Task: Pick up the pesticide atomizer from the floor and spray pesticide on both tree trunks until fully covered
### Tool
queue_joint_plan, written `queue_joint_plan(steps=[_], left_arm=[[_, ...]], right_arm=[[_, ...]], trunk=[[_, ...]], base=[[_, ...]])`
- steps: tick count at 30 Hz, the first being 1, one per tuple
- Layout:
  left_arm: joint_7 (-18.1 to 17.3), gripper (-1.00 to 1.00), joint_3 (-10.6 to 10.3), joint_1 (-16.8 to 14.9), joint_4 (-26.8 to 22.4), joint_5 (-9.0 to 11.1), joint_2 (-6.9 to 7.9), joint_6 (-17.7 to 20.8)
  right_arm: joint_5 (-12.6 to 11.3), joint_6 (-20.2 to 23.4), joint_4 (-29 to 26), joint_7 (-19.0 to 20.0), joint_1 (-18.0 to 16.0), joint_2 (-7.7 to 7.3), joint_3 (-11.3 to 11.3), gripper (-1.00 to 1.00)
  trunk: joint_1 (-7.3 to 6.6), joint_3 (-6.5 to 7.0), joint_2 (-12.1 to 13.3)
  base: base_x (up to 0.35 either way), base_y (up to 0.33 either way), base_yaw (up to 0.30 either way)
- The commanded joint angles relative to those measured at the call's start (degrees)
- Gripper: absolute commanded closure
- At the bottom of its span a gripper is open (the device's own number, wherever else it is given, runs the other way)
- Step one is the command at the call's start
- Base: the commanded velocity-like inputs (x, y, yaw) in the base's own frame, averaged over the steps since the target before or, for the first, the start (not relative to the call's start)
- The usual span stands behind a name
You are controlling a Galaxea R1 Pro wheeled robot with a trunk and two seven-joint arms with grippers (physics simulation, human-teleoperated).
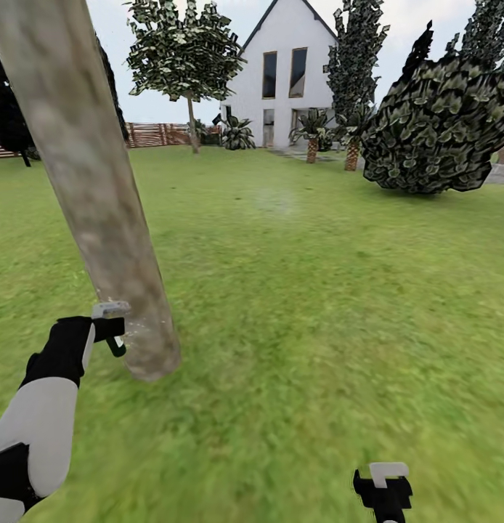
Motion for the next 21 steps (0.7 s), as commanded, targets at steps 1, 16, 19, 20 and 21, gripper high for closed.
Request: queue_joint_plan(steps=[1, 16, 19, 20, 21], left_arm=[[-0.51, 1.0, 0.21, -0.06, -0.09, -0.56, -0.01, 0.18], [0.5, 1.0, 0.22, 0.75, 0.74, -0.71, -0.05, 0.01], [0.67, 1.0, 0.21, 0.77, 0.86, -0.66, -0.43, -0.01], [0.68, 1.0, 0.22, 0.77, 0.85, -0.65, -0.48, -0.02], [0.68, 1.0, 0.24, 0.77, 0.61, -0.6, -0.53, 0.01]], right_arm=[[0.6, -0.15, 0.03, -0.21, -0.04, 0.03, -0.44, -1.0], [0.6, -0.15, 0.04, -0.23, -0.04, 0.03, -0.44, -1.0], [0.6, -0.15, 0.07, -0.22, -0.04, 0.04, -0.44, -1.0], [0.6, -0.15, 0.05, -0.24, -0.04, 0.05, -0.44, -1.0], [0.6, -0.15, 0.04, -0.22, -0.05, 0.04, -0.44, -1.0]], trunk=[[-0.01, -0.05, -0.02], [-0.01, -0.05, -0.02], [-0.01, -0.05, -0.02], [-0.01, -0.05, -0.02], [-0.01, -0.05, -0.02]], base=[[-0.059, -0.275, 0.0], [0.014, -0.26, 0.12], [0.235, -0.188, 0.272], [0.17, -0.221, 0.153], [0.091, -0.247, 0.078]])
